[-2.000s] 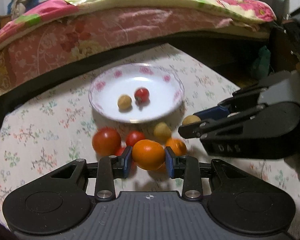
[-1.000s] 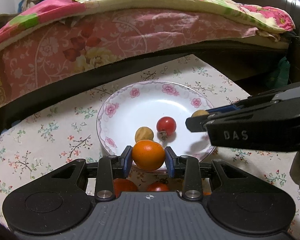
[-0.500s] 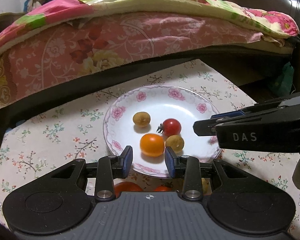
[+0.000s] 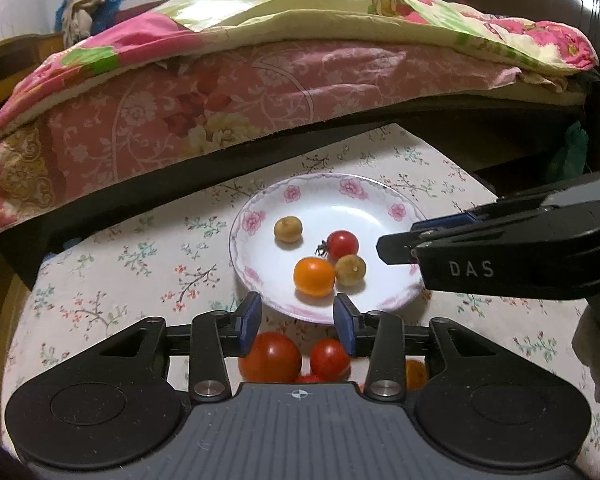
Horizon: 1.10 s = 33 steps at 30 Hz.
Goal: Organize fruits
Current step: 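Carry the brown fruit and orange into the white plate and open both tools, then withdraw both tools from the plate toward the remaining fruit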
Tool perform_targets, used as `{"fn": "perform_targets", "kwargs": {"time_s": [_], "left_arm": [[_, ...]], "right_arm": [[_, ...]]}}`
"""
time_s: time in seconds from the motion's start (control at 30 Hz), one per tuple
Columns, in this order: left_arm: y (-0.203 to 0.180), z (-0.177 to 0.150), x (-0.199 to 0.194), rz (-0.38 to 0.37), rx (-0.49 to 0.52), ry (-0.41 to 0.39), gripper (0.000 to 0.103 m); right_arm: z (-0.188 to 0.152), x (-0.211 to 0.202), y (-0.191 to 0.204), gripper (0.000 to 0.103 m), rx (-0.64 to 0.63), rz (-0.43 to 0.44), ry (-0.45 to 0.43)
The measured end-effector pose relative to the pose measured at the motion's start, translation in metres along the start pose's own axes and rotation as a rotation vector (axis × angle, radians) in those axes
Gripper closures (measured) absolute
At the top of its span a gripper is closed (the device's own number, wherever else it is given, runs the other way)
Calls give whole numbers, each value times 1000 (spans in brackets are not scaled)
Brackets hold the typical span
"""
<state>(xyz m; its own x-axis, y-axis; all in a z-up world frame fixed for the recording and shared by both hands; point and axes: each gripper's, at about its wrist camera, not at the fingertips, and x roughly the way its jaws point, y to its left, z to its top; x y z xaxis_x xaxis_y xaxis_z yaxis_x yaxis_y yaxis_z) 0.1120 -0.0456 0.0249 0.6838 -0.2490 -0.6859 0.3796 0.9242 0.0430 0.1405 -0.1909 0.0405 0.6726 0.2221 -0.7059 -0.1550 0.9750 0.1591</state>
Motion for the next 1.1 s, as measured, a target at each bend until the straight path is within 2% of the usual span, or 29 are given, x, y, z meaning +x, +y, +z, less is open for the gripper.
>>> {"fn": "perform_targets", "kwargs": {"time_s": [0.07, 0.33, 0.6, 0.83, 1.1], "left_arm": [[-1, -3, -6, 7, 2, 6, 47], [-3, -15, -27, 17, 3, 31, 42], [-8, -28, -34, 26, 2, 72, 31], [-4, -40, -34, 18, 1, 101, 28], [-3, -54, -31, -26, 17, 132, 25]], "right_arm": [[-2, -3, 5, 77, -12, 1, 6], [-14, -16, 18, 77, -47, 5, 22], [-23, -26, 24, 77, -46, -5, 34], [-41, -28, 19, 77, -13, -33, 95], [-55, -17, 20, 77, -49, -21, 170]]}}
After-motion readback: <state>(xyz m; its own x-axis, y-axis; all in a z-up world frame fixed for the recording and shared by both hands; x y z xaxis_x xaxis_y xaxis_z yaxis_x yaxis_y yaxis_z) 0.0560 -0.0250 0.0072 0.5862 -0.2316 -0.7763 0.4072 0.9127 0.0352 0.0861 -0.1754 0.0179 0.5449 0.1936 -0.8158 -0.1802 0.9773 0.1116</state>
